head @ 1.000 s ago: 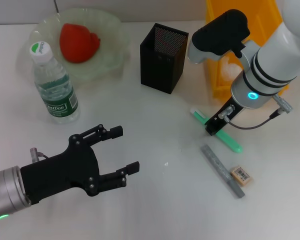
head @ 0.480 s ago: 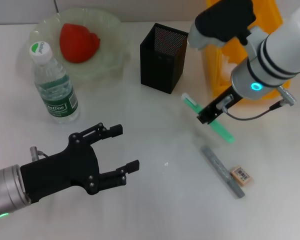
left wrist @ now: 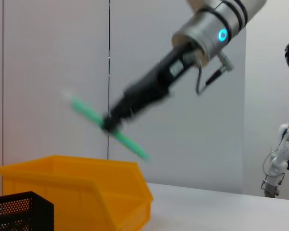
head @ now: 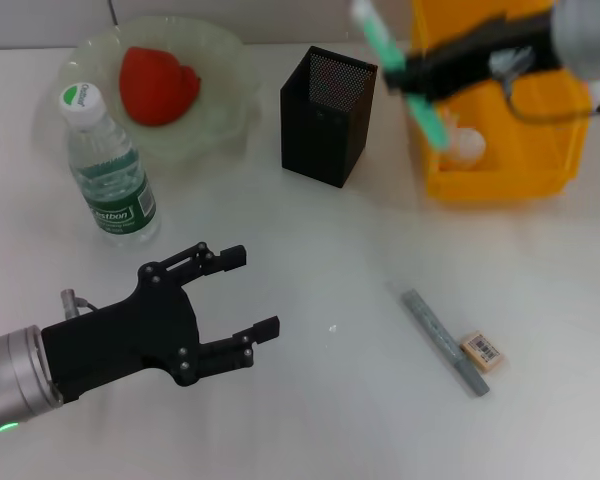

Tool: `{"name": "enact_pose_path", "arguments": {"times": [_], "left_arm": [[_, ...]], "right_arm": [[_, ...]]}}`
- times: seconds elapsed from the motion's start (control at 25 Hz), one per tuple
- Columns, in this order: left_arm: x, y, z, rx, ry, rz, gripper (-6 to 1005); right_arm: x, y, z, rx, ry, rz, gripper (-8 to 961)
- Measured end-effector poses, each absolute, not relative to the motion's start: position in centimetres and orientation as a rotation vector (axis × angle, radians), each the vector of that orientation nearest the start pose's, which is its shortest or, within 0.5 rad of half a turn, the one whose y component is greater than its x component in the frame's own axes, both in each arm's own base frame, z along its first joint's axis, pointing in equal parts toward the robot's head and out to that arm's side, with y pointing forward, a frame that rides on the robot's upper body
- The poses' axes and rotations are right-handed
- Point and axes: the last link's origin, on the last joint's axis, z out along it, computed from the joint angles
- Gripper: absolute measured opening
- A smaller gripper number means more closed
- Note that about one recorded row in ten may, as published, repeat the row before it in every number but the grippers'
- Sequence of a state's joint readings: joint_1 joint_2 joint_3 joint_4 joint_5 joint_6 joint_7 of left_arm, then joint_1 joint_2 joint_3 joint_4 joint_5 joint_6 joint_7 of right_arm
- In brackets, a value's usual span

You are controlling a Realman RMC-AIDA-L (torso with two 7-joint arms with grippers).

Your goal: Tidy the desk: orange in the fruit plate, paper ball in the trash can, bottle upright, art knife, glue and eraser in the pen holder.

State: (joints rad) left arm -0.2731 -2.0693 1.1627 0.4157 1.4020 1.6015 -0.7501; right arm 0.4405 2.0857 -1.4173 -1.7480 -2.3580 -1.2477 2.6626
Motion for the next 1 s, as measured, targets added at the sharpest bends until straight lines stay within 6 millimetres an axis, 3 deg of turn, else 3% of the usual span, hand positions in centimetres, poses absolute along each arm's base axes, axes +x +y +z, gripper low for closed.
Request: {"name": "enact_pose_path", "arguments": {"times": [0.12,0.2,0.24,0.6,0.76,1.0], "left_arm": [[-28.5,23.9,-4.5,-2.609,-0.240,-0.992,810],[-28.6,23.9,-4.5,-2.607,-0.241,-0.990,810],[-28.6,23.9,-4.5,-2.607,-0.241,-0.990,810],[-28.6,23.9,-4.5,-2.612,-0.245,-0.990,810],[-28.6,23.7,-4.6,-2.614,-0.255,-0.989,810],[-28.7,23.7,-4.6,-2.614,-0.258,-0.989,811]], "right_arm": [[10.7,36.1,4.5,-2.396,0.605,0.421,202],[13.1,37.1,3.1,-2.300,0.505,0.653,205],[13.1,37.1,3.1,-2.300,0.505,0.653,207],[20.0,39.6,-0.9,-2.014,0.467,1.085,219],[20.4,40.1,-1.5,-1.991,0.476,1.086,225],[19.3,39.3,-4.6,-2.175,0.427,1.025,233]]}}
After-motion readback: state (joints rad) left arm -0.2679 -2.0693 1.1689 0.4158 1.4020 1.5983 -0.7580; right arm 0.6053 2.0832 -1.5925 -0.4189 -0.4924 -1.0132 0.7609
